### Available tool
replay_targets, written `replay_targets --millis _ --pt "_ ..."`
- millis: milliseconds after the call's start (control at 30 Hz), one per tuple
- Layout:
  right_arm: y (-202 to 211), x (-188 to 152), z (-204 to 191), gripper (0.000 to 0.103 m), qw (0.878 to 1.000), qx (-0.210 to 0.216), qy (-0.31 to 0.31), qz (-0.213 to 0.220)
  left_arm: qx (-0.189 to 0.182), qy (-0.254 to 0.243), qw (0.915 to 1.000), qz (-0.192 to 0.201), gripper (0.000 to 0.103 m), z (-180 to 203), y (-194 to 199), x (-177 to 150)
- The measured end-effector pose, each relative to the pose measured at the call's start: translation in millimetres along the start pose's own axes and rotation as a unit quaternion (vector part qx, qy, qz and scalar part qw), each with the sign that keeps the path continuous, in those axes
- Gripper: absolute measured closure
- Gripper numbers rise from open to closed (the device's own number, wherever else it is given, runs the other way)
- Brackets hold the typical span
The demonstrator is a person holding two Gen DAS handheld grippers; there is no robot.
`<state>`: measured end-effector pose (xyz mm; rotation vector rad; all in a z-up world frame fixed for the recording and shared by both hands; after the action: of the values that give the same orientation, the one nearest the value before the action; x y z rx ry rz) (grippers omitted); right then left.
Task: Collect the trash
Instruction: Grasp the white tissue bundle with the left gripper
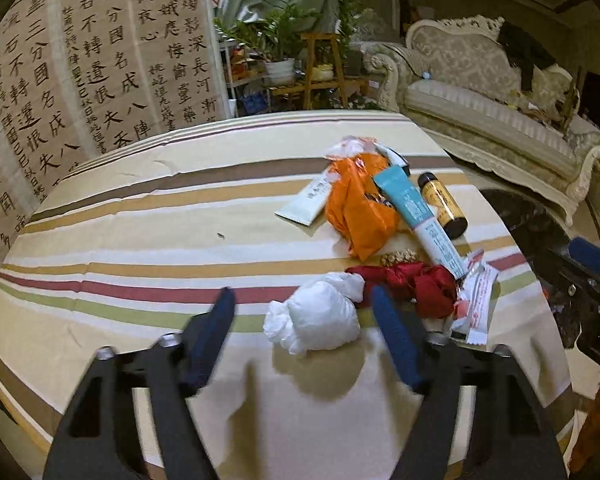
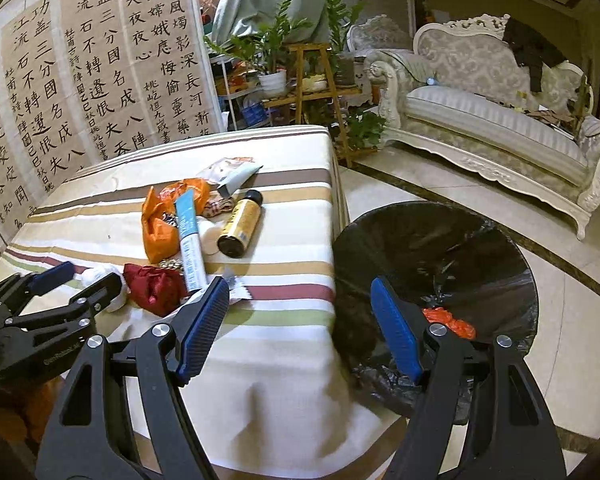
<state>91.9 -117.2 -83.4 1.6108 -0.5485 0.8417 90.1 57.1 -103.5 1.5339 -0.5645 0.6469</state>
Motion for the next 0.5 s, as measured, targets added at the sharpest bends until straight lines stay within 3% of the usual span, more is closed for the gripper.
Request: replay_targets --millis 67,167,333,400,500 --pt "-0.3 0.4 -4.6 0.031 1.000 0.003 0.004 -0.001 -0.007 -0.005 0.9999 -0.010 0.062 2.1 -2.5 -4.2" --pt "-0.9 2.1 -11.2 0.032 1.000 0.008 0.009 -0.003 -0.013 -0.005 0.9999 -0.007 0.068 1.9 0.4 -5.0" --pt "-2.6 5.2 -27.9 0.034 1.000 0.020 0.023 -0.005 -0.007 0.000 1.0000 0.004 0.070 -8.7 6.6 -3.3" --pt "-3.3 4.4 -34.9 0.042 0.999 0.027 0.029 -0.010 0.002 0.007 0.9999 0.009 0.071 -18.8 8.4 -2.3" --pt "-7.1 5.6 -50.3 0.043 0.998 0.039 0.041 -0.014 0.016 0.015 0.9996 0.016 0.071 -33.1 12.1 -1.0"
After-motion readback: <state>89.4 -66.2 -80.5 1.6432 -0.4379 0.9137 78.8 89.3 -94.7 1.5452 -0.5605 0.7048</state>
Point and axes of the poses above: each gripper's, at about its wrist camera, not at the fingertips, and y roughly against the way its jaws point, z to its right, x to its top, the point moved 9 cm from there along -y, roughly the way its jaws point, and after that the axes turned 4 degrees about y, right-handed, at the moved point
